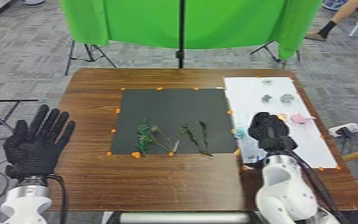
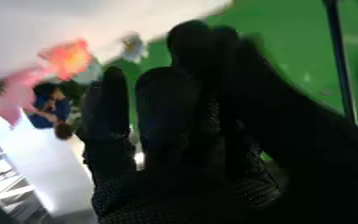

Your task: Arrange flowers

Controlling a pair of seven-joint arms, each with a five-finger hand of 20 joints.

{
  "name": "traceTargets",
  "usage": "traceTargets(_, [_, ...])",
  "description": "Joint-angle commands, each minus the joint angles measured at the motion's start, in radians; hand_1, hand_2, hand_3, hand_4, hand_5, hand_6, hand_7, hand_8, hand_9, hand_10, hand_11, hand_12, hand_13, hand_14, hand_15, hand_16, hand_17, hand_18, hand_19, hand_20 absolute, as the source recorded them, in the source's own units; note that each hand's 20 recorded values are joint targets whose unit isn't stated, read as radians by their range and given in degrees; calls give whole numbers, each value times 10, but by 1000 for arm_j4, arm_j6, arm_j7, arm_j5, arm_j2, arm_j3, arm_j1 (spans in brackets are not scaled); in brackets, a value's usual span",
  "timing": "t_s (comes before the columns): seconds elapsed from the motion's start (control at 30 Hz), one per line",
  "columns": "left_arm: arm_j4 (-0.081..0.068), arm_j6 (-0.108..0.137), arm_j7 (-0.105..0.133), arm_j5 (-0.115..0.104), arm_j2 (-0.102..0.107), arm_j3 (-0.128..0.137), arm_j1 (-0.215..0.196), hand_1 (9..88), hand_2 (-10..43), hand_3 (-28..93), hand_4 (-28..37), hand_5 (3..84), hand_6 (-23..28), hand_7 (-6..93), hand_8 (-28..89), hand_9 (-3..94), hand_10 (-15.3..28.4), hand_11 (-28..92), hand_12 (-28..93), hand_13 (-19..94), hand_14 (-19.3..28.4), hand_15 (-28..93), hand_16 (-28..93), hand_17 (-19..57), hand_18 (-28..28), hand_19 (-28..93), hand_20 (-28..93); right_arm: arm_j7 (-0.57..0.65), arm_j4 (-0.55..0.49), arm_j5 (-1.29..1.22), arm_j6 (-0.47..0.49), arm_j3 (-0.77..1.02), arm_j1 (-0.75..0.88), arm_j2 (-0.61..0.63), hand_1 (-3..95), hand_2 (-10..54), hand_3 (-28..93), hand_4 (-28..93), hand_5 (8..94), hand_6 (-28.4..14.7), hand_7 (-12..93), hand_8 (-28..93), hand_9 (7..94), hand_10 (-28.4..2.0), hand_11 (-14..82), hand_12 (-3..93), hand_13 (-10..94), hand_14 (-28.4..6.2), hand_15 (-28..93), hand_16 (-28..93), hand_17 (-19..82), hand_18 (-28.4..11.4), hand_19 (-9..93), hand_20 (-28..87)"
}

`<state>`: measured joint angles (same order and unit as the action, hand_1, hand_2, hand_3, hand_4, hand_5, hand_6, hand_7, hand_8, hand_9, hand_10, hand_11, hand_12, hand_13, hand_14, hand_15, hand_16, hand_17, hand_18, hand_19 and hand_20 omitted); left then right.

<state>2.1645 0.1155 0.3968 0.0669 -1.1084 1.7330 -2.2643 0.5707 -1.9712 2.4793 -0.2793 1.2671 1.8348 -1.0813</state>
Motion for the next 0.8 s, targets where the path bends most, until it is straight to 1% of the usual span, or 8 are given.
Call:
traceTargets(0.03, [-7, 3, -4, 1, -8, -13, -12, 300, 99, 787, -283, 461, 90, 91, -95, 415, 151, 176, 84, 319, 161, 300, -66, -69, 142, 359, 119, -77, -9, -5, 193, -3, -58, -3, 364, -95, 825, -281, 428, -83, 539, -236, 486, -195, 486, 200, 590, -121, 797, 234, 315, -226, 889, 289])
traceTargets(0.17, [-8, 4, -3, 1, -6, -17, -7, 300, 99, 787, -283, 461, 90, 91, -95, 415, 151, 176, 84, 319, 160, 300, -66, -70, 142, 359, 119, -49, 10, 9, 322, -20, -95, -18, 339, -95, 795, -282, 403, -90, 456, -211, 453, -200, 435, 186, 557, -137, 800, 220, 305, -234, 887, 294])
traceTargets(0.3, [-8, 7, -4, 2, -5, -16, -7, 300, 99, 786, -283, 461, 90, 91, -95, 415, 151, 176, 83, 319, 160, 300, -66, -70, 142, 359, 119, -19, 22, 46, 408, -30, -108, -30, 369, -95, 778, -283, 387, -88, 445, -200, 440, -197, 415, 183, 543, -142, 790, 212, 307, -234, 889, 296])
traceTargets(0.43, [-9, 6, -6, 1, -4, -16, -6, 300, 99, 786, -283, 461, 91, 91, -95, 415, 151, 176, 83, 319, 160, 300, -66, -69, 141, 358, 119, 1, 40, 58, 412, -41, -110, -35, 407, -95, 786, -283, 387, -65, 467, -209, 439, -194, 400, 183, 538, -142, 769, 205, 312, -232, 889, 292])
traceTargets(0.5, [-10, 6, -7, 0, -3, -16, -4, 300, 99, 787, -283, 461, 91, 91, -95, 415, 151, 176, 83, 319, 160, 300, -66, -69, 141, 358, 119, 1, 58, 68, 361, -49, -105, -34, 436, -95, 780, -283, 411, -50, 482, -218, 455, -190, 400, 186, 541, -140, 765, 201, 318, -230, 889, 289])
traceTargets(0.6, [-10, 4, -12, 1, -4, -16, -5, 299, 99, 787, -283, 461, 91, 91, -95, 415, 151, 176, 82, 319, 161, 300, -66, -69, 141, 357, 119, -12, 76, 76, 314, -50, -93, -39, 496, -95, 766, -283, 486, -26, 516, -234, 522, -174, 423, 198, 579, -126, 737, 213, 343, -219, 890, 280])
traceTargets(0.67, [-11, 3, -12, 0, -3, -15, -6, 299, 98, 787, -283, 461, 91, 91, -95, 415, 151, 176, 83, 319, 160, 300, -67, -69, 141, 358, 119, -14, 85, 77, 275, -54, -87, -39, 576, -95, 660, -283, 553, -25, 549, -52, 643, -142, 351, 306, 635, -100, 666, 302, 361, -212, 890, 274])
traceTargets(0.8, [-9, 2, -9, 0, -2, -11, -11, 299, 99, 786, -283, 461, 91, 91, -95, 415, 152, 176, 83, 319, 160, 301, -66, -69, 141, 358, 119, -25, 88, 84, 244, -53, -84, -34, 633, -95, 625, -283, 645, -22, 550, 9, 764, -123, 264, 419, 701, -79, 604, 355, 384, -210, 891, 282])
